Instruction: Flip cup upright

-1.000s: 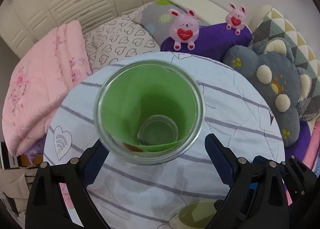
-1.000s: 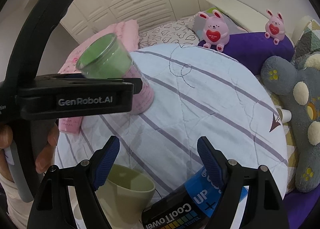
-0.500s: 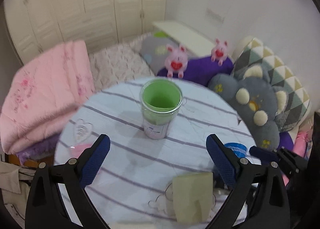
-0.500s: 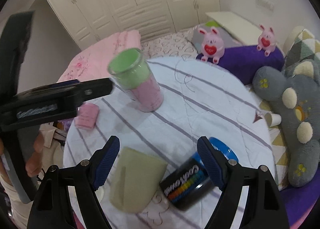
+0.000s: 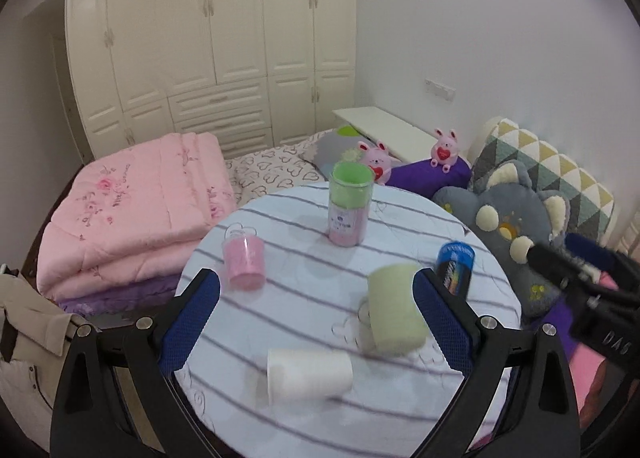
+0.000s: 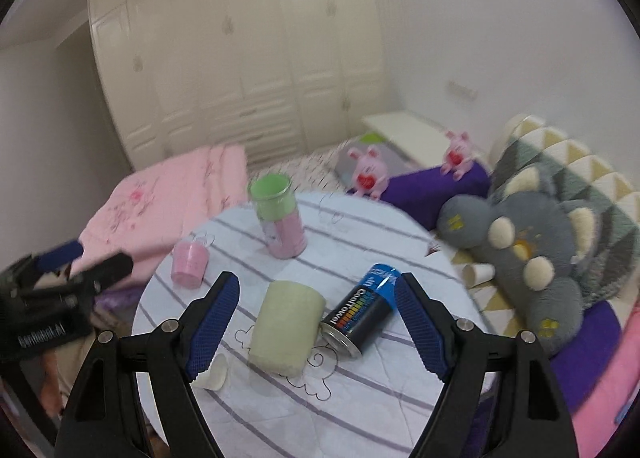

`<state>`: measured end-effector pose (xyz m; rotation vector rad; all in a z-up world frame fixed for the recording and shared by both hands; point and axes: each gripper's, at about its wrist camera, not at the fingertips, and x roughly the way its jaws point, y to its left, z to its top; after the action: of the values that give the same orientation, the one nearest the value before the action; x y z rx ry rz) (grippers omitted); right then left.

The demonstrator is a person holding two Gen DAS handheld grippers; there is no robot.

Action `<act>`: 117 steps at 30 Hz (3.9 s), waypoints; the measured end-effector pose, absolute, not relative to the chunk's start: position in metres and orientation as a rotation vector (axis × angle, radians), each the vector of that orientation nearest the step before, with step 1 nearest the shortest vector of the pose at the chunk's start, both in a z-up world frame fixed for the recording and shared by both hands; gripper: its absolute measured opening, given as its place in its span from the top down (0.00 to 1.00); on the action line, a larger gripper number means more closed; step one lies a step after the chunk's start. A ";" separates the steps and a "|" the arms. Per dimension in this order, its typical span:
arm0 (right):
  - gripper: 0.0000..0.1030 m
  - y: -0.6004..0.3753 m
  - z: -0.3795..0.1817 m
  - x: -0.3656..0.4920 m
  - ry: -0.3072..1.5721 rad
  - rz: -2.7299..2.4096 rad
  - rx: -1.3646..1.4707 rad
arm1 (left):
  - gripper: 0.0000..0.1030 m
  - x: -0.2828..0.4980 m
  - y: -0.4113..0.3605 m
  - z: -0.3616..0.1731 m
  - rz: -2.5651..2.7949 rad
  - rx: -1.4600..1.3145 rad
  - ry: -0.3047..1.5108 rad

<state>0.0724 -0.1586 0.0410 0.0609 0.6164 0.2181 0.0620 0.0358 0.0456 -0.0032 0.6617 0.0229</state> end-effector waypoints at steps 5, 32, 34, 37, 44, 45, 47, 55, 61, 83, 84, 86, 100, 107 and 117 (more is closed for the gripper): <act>0.21 -0.160 0.048 0.032 0.537 0.163 0.093 | 0.04 0.029 0.030 0.044 -0.027 0.002 0.631; 0.21 -0.151 0.051 -0.052 0.245 -0.006 0.044 | 0.00 -0.045 0.030 0.058 -0.065 0.002 0.394; 0.21 -0.150 0.049 -0.050 0.246 -0.008 0.040 | 0.00 -0.043 0.030 0.056 -0.058 0.004 0.396; 0.20 -0.148 0.046 -0.047 0.255 -0.013 0.036 | 0.00 -0.040 0.028 0.053 -0.052 0.013 0.405; 0.20 -0.145 0.040 -0.039 0.286 -0.009 0.035 | 0.00 -0.035 0.026 0.049 -0.043 0.026 0.416; 0.20 -0.144 0.040 -0.039 0.290 -0.006 0.036 | 0.00 -0.035 0.026 0.049 -0.043 0.025 0.416; 0.20 -0.142 0.039 -0.038 0.291 -0.005 0.035 | 0.00 -0.035 0.026 0.049 -0.043 0.025 0.414; 0.20 -0.140 0.039 -0.036 0.296 -0.012 0.029 | 0.00 -0.029 0.023 0.046 -0.065 0.019 0.415; 0.20 -0.140 0.037 -0.031 0.312 -0.014 0.031 | 0.00 -0.023 0.020 0.043 -0.058 0.031 0.413; 0.20 -0.141 0.029 -0.010 0.357 -0.008 0.043 | 0.00 -0.011 0.014 0.034 -0.050 0.057 0.412; 0.20 -0.142 0.029 -0.010 0.361 -0.006 0.045 | 0.00 -0.010 0.014 0.034 -0.051 0.058 0.412; 0.20 -0.141 0.028 -0.009 0.364 -0.004 0.047 | 0.00 -0.010 0.014 0.034 -0.048 0.057 0.413; 0.20 -0.140 0.024 0.002 0.388 -0.004 0.043 | 0.00 -0.002 0.011 0.029 -0.056 0.060 0.427; 0.20 -0.142 0.023 0.005 0.394 -0.005 0.044 | 0.00 0.001 0.011 0.027 -0.053 0.063 0.429; 0.20 -0.144 0.021 0.010 0.403 -0.009 0.043 | 0.00 0.005 0.012 0.027 -0.050 0.064 0.434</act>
<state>0.0103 -0.1439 0.0213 0.0433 0.4026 -0.0089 0.0048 0.0121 0.0266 0.0643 0.4338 -0.0498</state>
